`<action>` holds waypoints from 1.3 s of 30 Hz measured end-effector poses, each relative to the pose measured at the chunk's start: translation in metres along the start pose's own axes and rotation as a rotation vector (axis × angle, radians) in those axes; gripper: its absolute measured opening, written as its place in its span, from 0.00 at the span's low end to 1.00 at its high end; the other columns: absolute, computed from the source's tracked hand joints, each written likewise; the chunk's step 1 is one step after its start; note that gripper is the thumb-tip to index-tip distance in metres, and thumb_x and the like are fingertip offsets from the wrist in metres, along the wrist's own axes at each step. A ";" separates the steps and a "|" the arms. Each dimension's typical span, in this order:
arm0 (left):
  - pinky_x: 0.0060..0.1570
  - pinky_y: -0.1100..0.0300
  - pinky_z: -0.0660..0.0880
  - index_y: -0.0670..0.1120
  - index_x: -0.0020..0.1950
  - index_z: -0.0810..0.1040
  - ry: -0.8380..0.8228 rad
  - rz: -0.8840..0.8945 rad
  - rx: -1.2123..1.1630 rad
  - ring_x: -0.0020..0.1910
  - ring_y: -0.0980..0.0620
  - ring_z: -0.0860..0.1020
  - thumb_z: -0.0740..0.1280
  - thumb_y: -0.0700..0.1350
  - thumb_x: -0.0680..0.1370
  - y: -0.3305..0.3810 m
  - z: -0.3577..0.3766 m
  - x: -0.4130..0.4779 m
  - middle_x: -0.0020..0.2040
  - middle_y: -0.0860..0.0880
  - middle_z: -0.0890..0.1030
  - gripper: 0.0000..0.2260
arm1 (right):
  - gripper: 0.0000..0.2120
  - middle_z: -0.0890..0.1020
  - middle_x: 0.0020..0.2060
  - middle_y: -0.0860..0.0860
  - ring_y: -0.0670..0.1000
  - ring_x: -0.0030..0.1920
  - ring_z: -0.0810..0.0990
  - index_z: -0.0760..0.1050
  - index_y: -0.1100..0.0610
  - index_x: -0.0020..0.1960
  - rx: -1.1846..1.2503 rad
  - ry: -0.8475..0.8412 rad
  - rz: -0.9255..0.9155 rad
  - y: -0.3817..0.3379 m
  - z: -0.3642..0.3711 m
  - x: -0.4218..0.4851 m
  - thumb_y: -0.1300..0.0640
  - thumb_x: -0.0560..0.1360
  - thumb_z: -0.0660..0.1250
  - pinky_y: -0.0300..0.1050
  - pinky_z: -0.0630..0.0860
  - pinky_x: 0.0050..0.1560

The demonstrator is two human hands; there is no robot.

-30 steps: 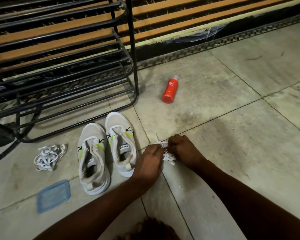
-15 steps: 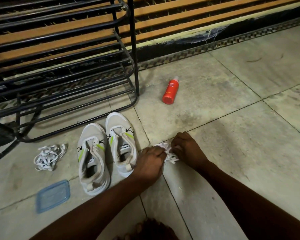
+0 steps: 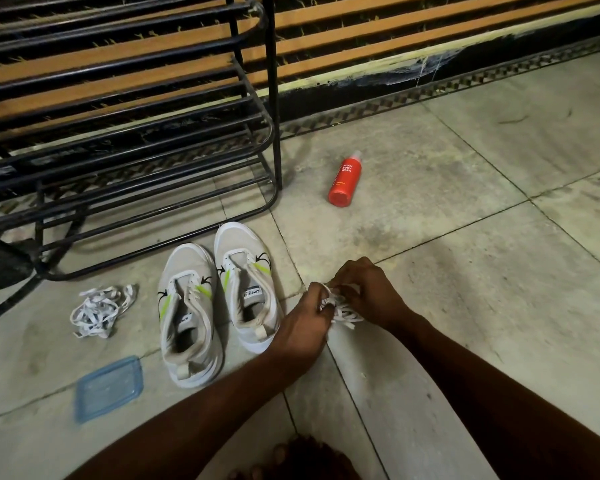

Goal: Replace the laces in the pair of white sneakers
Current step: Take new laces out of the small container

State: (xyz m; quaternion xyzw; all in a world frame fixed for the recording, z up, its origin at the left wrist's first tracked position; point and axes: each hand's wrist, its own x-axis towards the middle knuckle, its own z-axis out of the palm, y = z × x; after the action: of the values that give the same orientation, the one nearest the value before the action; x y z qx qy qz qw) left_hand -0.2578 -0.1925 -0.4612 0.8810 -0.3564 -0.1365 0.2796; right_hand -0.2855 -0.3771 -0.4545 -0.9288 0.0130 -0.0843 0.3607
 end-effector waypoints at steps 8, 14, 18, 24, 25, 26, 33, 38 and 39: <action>0.44 0.53 0.78 0.47 0.65 0.68 0.119 0.046 0.057 0.48 0.45 0.80 0.69 0.36 0.73 -0.004 0.002 0.001 0.63 0.48 0.65 0.23 | 0.08 0.79 0.45 0.53 0.59 0.47 0.75 0.85 0.54 0.48 -0.304 -0.174 -0.163 -0.001 0.000 -0.009 0.57 0.70 0.72 0.53 0.74 0.40; 0.58 0.52 0.74 0.42 0.68 0.75 0.072 0.110 0.110 0.60 0.44 0.74 0.67 0.34 0.75 -0.008 0.000 0.007 0.63 0.44 0.74 0.21 | 0.08 0.77 0.46 0.53 0.58 0.47 0.75 0.85 0.52 0.47 -0.410 -0.163 -0.171 0.001 0.006 -0.012 0.53 0.71 0.70 0.49 0.70 0.40; 0.50 0.50 0.76 0.41 0.57 0.82 0.035 0.221 0.284 0.55 0.40 0.76 0.68 0.36 0.72 -0.004 -0.007 0.007 0.54 0.43 0.80 0.14 | 0.04 0.77 0.41 0.54 0.60 0.42 0.76 0.79 0.57 0.38 -0.445 -0.067 -0.100 -0.002 0.009 -0.013 0.58 0.68 0.74 0.50 0.69 0.37; 0.52 0.50 0.70 0.47 0.58 0.83 -0.080 0.155 0.437 0.61 0.43 0.72 0.61 0.46 0.76 0.001 -0.010 0.011 0.57 0.49 0.78 0.15 | 0.06 0.76 0.39 0.56 0.57 0.43 0.76 0.79 0.62 0.38 -0.215 -0.031 0.026 0.004 0.001 -0.021 0.63 0.72 0.74 0.51 0.74 0.41; 0.53 0.49 0.71 0.48 0.58 0.83 -0.092 0.143 0.445 0.62 0.44 0.71 0.60 0.47 0.76 0.000 -0.010 0.011 0.57 0.50 0.78 0.16 | 0.04 0.77 0.39 0.56 0.56 0.43 0.76 0.80 0.62 0.39 -0.145 -0.013 0.020 0.005 0.000 -0.024 0.66 0.73 0.73 0.51 0.75 0.42; 0.53 0.49 0.71 0.48 0.58 0.83 -0.088 0.138 0.440 0.62 0.44 0.71 0.60 0.47 0.76 -0.001 -0.009 0.011 0.57 0.51 0.78 0.16 | 0.03 0.77 0.39 0.56 0.56 0.42 0.77 0.81 0.62 0.41 -0.077 0.019 0.024 0.006 -0.002 -0.027 0.67 0.73 0.71 0.50 0.75 0.42; 0.37 0.53 0.65 0.56 0.42 0.69 0.062 -0.100 0.096 0.40 0.51 0.72 0.66 0.41 0.73 0.004 -0.001 0.012 0.45 0.47 0.74 0.11 | 0.25 0.72 0.57 0.52 0.50 0.56 0.75 0.76 0.57 0.66 -0.007 -0.089 -0.103 0.015 -0.008 -0.062 0.49 0.72 0.73 0.42 0.76 0.54; 0.48 0.52 0.73 0.44 0.46 0.81 0.013 0.088 0.174 0.51 0.42 0.73 0.69 0.32 0.74 -0.007 -0.001 0.012 0.52 0.42 0.76 0.08 | 0.17 0.77 0.52 0.54 0.53 0.50 0.77 0.80 0.56 0.62 -0.148 0.033 -0.168 0.008 0.002 -0.067 0.48 0.78 0.67 0.47 0.77 0.47; 0.49 0.52 0.73 0.42 0.46 0.81 0.014 0.100 0.180 0.51 0.41 0.73 0.69 0.31 0.74 -0.009 0.000 0.012 0.51 0.41 0.76 0.07 | 0.14 0.77 0.50 0.54 0.53 0.49 0.77 0.81 0.57 0.60 -0.156 0.052 -0.175 0.006 0.004 -0.066 0.51 0.79 0.65 0.46 0.76 0.46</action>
State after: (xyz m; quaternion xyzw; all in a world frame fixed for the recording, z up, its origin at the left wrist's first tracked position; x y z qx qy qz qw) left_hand -0.2445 -0.1959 -0.4669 0.8846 -0.4086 -0.0837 0.2085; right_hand -0.3493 -0.3731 -0.4709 -0.9491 -0.0522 -0.1385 0.2779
